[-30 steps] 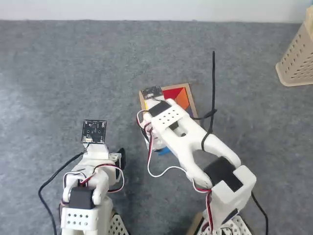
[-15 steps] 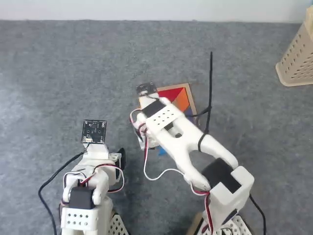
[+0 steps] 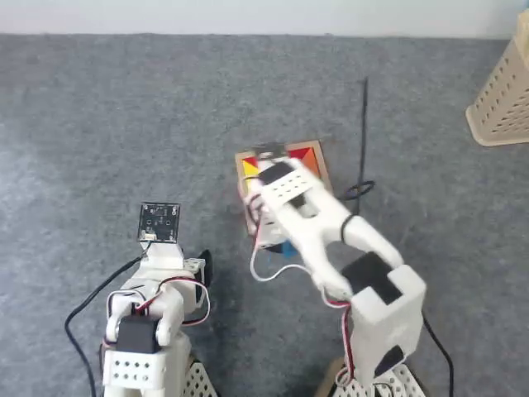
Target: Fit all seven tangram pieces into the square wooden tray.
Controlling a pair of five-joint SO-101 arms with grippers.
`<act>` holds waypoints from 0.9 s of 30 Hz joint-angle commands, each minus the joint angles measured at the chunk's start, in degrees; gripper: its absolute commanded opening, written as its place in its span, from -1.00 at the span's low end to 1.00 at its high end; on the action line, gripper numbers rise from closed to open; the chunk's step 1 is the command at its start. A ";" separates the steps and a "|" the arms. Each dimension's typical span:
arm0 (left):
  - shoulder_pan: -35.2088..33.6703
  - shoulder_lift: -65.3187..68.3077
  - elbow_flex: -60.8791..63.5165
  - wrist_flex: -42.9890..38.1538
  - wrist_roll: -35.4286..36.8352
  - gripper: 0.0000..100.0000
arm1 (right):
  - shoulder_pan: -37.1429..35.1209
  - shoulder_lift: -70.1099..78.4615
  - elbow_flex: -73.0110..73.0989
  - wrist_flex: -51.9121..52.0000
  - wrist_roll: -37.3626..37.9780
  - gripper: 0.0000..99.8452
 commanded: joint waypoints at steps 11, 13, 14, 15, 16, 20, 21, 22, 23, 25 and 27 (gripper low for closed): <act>-0.18 -1.14 -0.13 -0.35 0.35 -0.70 | 1.98 -6.20 4.75 -1.10 2.29 -0.77; -0.18 -1.14 -0.13 -0.35 0.35 -0.70 | 1.98 -10.33 7.30 -3.74 4.31 -0.85; -0.18 -1.14 -0.13 -0.35 0.35 -0.70 | 1.98 -12.18 8.26 -4.62 6.15 -0.89; -0.18 -1.14 -0.13 -0.35 0.35 -0.70 | 1.98 -13.58 8.88 -5.23 7.56 -0.91; -0.18 -1.14 -0.13 -0.35 0.35 -0.70 | 1.98 -14.90 9.49 -5.85 8.53 -0.93; -0.18 -1.14 -0.13 -0.35 0.35 -0.70 | 1.98 -16.66 9.93 -5.23 9.85 -0.95; -0.18 -1.14 -0.13 -0.35 0.35 -0.70 | 2.07 -16.84 9.93 -4.62 10.37 -0.95; -0.18 -1.14 -0.13 -0.35 0.35 -0.70 | 2.33 -17.36 9.67 -3.82 11.43 -0.95; -0.18 -1.14 -0.13 -0.35 0.35 -0.70 | 2.95 -18.07 9.58 -3.47 12.84 -0.95; -0.18 -1.14 -0.13 -0.35 0.35 -0.70 | 5.14 -19.91 8.97 -3.21 15.12 -0.95; -0.18 -1.14 -0.13 -0.35 0.35 -0.70 | 7.60 -21.67 7.74 -3.12 15.30 -0.95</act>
